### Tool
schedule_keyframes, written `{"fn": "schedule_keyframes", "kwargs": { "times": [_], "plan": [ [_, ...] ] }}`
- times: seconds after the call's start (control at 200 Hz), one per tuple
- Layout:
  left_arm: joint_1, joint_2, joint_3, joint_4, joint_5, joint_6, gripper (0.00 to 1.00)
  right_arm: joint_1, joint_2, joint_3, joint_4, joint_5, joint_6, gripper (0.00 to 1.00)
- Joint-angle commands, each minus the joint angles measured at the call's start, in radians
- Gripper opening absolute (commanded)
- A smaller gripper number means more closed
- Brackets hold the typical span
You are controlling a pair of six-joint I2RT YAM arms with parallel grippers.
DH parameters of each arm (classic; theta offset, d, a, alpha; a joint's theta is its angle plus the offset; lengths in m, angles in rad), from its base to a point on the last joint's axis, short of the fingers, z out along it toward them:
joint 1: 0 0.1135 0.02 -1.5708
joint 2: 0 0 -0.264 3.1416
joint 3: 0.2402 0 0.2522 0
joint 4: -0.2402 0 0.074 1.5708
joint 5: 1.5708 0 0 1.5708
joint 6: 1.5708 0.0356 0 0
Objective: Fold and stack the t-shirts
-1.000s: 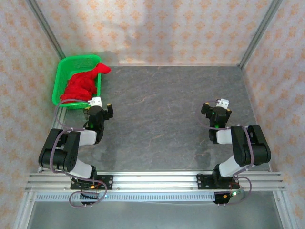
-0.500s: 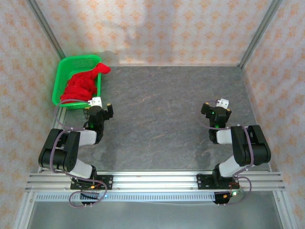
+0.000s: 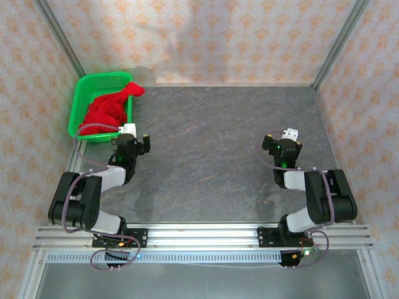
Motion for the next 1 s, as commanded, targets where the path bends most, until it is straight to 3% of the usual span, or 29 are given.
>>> {"fn": "schedule_keyframes", "kwargs": {
  "times": [0.0, 0.155, 0.31, 0.385, 0.535, 0.671, 0.811, 0.996],
  "plan": [
    [-0.038, -0.152, 0.065, -0.199, 0.071, 0.037, 1.00, 0.036, -0.147, 0.054, -0.203, -0.012, 0.006, 0.99],
    [-0.113, -0.317, 0.125, -0.430, 0.049, 0.006, 1.00, 0.112, -0.313, 0.074, -0.390, -0.005, 0.015, 0.99],
    [-0.127, -0.457, 0.180, -0.589, 0.080, -0.090, 1.00, 0.121, -0.423, 0.133, -0.530, -0.058, 0.044, 0.99],
    [-0.126, -0.459, 0.288, -0.759, -0.004, -0.198, 1.00, 0.122, -0.442, 0.201, -0.622, -0.116, 0.063, 0.99],
    [-0.087, -0.229, 0.670, -1.177, -0.004, -0.243, 1.00, 0.125, -0.383, 0.416, -0.856, -0.238, 0.181, 0.99],
    [0.036, 0.063, 1.052, -1.488, 0.037, -0.275, 1.00, 0.156, -0.248, 0.665, -1.099, -0.384, 0.256, 0.99],
    [0.174, 0.297, 1.318, -1.638, 0.074, -0.300, 1.00, 0.261, -0.064, 0.909, -1.315, -0.443, 0.280, 0.99],
    [0.273, 0.573, 1.551, -1.742, 0.101, -0.306, 0.97, 0.375, 0.075, 1.086, -1.415, -0.505, 0.324, 0.99]
  ]
}}
